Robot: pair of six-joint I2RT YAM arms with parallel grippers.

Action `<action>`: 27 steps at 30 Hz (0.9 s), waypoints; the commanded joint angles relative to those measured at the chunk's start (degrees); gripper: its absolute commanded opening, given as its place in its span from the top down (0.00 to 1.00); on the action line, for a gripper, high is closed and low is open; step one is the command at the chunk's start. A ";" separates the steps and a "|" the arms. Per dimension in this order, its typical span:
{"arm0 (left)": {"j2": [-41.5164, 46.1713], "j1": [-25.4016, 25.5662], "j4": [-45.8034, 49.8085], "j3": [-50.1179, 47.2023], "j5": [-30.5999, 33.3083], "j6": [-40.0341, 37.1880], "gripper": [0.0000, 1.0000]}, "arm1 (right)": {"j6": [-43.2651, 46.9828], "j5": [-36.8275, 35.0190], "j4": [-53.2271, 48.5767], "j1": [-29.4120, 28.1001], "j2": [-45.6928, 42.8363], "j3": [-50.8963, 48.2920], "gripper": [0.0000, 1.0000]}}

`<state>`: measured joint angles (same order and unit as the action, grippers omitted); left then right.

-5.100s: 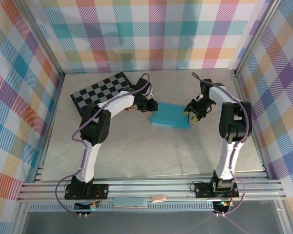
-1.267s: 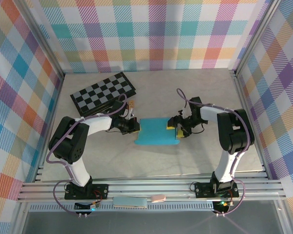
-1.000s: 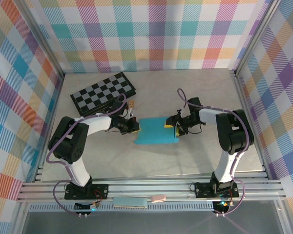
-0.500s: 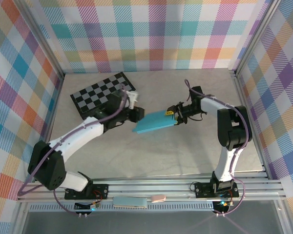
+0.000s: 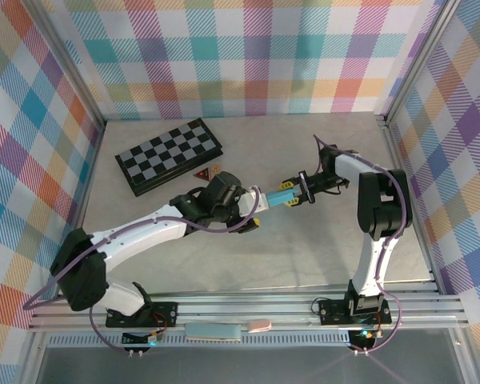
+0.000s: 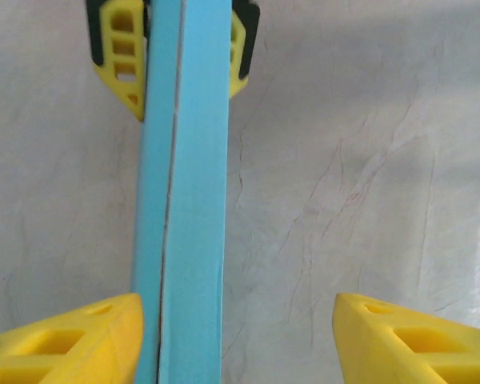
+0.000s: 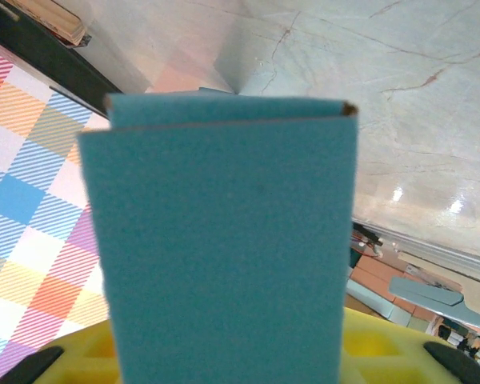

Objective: Fold the paper box

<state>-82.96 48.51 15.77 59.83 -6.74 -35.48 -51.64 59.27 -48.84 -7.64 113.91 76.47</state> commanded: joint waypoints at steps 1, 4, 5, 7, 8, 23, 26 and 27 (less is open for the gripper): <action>-3.23 0.54 -1.89 2.06 0.77 -4.41 0.37 | 0.10 2.31 -2.23 0.28 0.90 -1.17 0.63; -5.94 0.58 -2.30 3.35 1.62 -5.03 0.37 | -0.37 2.80 -1.77 0.34 0.75 -1.58 0.63; -6.66 0.54 -3.03 3.65 2.81 -5.03 0.37 | -0.45 2.92 -1.79 0.39 0.69 -1.66 0.63; -7.68 0.61 -3.73 4.13 3.55 -5.62 0.37 | -0.79 3.36 -1.71 0.47 0.62 -1.81 0.64; -8.31 0.60 -4.21 4.31 3.80 -5.60 0.37 | -0.97 3.47 -1.55 0.40 0.54 -1.99 0.65; -12.30 0.58 -2.37 8.83 3.87 -4.47 0.66 | -3.54 4.05 0.14 1.18 -0.77 -4.48 0.57; -11.75 0.43 -0.82 9.14 3.07 -4.40 0.67 | -2.88 3.53 -0.35 1.49 -1.42 -3.86 0.45; -11.67 0.20 -0.38 9.44 2.62 -4.45 0.67 | -2.41 2.96 -0.80 1.76 -1.94 -3.53 0.41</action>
<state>-94.83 48.56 12.93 67.55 -2.22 -39.92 -54.52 62.02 -48.29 -6.52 113.95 72.75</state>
